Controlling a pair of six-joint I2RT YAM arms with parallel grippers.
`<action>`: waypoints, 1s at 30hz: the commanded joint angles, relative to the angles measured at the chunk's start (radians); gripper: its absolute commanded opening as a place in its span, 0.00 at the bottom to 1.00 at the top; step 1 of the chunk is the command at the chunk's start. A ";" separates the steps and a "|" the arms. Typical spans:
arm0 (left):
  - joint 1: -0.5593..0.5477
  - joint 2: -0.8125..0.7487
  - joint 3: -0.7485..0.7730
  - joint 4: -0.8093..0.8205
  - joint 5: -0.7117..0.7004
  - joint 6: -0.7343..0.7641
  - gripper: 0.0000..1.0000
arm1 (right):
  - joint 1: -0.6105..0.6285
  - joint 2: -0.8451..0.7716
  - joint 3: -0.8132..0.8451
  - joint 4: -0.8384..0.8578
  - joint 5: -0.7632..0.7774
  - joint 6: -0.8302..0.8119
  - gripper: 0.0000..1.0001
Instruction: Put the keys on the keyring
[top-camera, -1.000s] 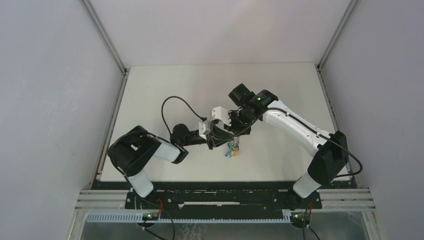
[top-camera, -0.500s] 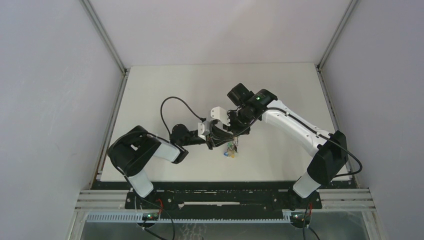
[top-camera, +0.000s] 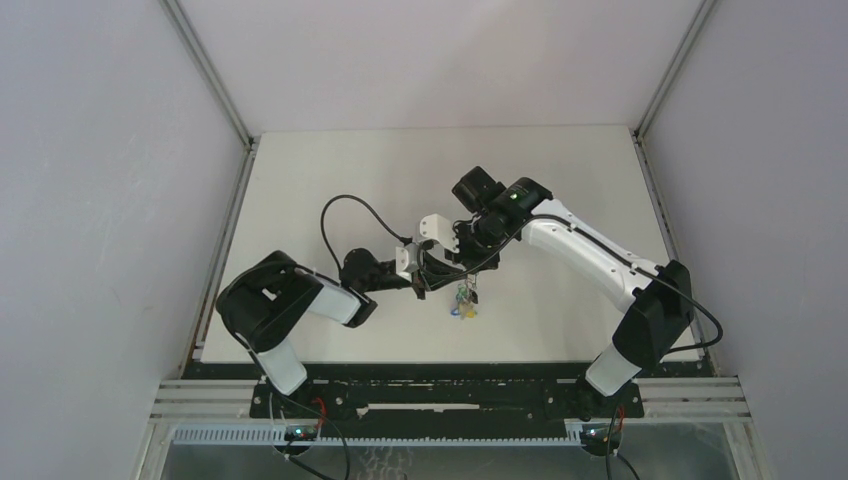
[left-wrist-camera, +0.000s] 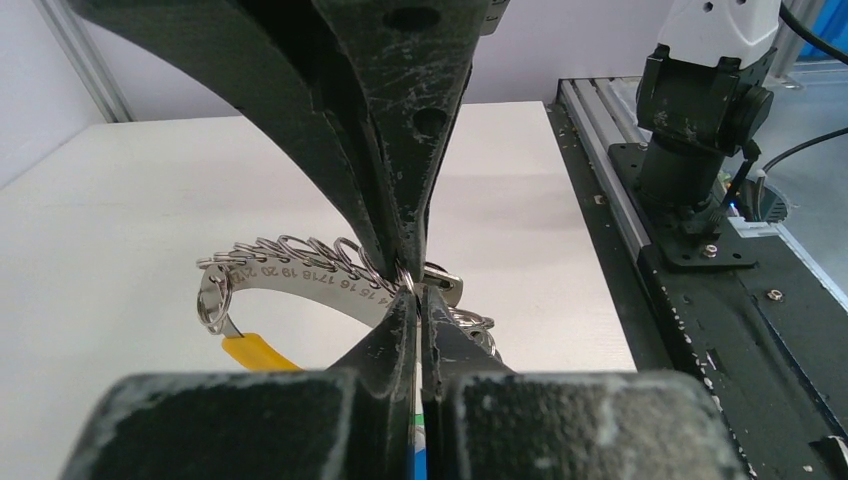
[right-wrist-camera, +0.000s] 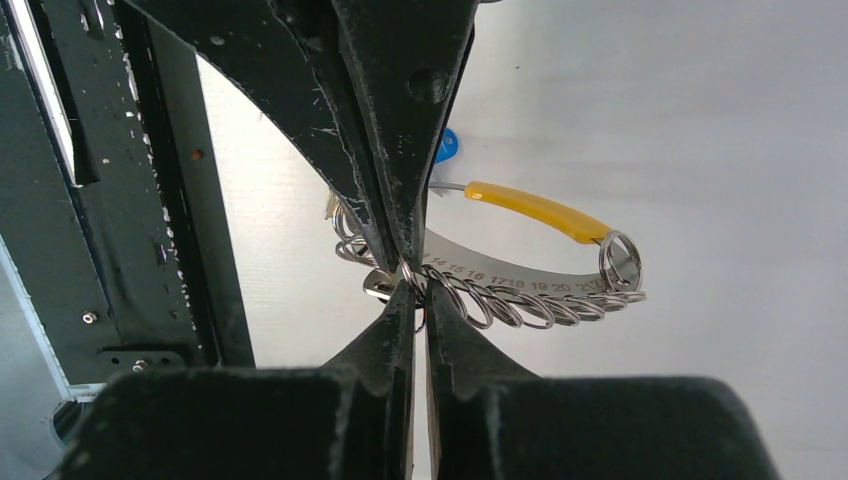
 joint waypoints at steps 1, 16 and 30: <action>-0.010 0.002 0.054 0.006 -0.023 -0.044 0.00 | 0.053 -0.029 0.005 0.072 -0.055 -0.068 0.00; 0.010 -0.052 0.021 0.006 -0.057 -0.033 0.00 | -0.262 -0.432 -0.419 0.462 -0.482 0.004 0.25; 0.010 -0.093 0.011 0.006 -0.031 -0.030 0.00 | -0.417 -0.455 -0.677 0.799 -0.827 0.018 0.25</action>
